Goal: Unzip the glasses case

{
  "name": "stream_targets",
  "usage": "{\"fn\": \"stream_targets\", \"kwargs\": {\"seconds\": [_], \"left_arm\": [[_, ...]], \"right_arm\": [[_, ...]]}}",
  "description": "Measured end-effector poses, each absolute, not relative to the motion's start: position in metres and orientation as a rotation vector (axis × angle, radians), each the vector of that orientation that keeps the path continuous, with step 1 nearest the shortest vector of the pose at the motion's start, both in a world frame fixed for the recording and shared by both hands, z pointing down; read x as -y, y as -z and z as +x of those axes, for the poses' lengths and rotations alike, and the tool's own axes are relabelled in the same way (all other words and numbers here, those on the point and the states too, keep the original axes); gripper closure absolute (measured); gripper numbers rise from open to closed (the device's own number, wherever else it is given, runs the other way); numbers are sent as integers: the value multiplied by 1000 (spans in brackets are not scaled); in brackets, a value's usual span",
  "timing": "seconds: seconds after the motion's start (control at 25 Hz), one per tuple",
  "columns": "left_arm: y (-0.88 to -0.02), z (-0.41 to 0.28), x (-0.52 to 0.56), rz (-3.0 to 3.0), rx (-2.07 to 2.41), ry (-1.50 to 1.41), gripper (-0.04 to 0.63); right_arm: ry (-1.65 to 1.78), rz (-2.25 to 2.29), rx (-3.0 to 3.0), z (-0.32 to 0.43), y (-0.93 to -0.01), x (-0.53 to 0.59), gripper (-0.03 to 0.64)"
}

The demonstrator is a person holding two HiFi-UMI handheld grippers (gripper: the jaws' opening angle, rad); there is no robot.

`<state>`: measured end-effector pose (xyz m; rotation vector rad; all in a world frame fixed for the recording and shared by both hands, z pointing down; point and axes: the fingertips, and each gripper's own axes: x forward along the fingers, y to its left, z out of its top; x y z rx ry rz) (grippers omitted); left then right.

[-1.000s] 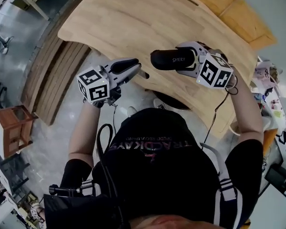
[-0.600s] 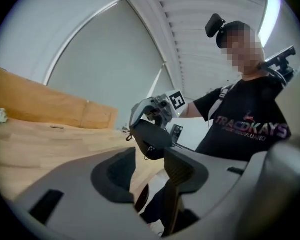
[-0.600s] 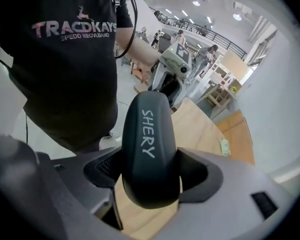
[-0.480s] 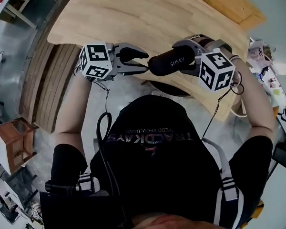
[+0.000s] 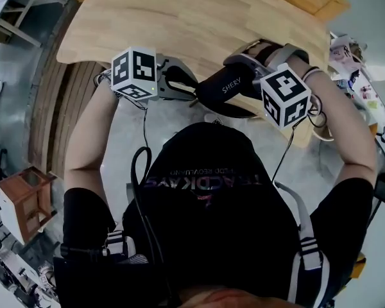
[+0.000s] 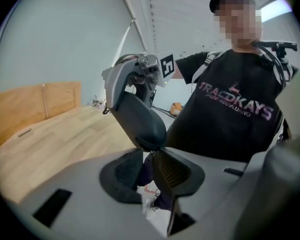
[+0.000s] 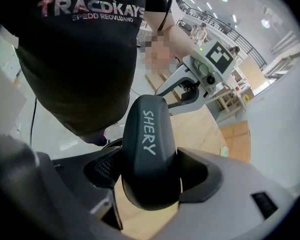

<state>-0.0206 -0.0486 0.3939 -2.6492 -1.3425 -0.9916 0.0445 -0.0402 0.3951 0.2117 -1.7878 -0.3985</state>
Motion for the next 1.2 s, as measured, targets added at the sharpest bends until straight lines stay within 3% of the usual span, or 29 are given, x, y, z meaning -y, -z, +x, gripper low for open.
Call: {"fn": "stream_targets", "kwargs": {"seconds": [0.44,0.6,0.84,1.2], "left_arm": [[-389,-23,52,-2629,1226,929,506],[-386,-21,54,-2670,1162,892,566],[-381,-16,63,-2742,1022,807,578],[-389,1,96,-2732,456,818,581]], "right_arm": [[366,266,1841,43,-389,38,273],[336,299,1881,44,-387,38,273],[292,359,1933,47,-383,41,273],[65,511,2057,57,-398,58,275]]}}
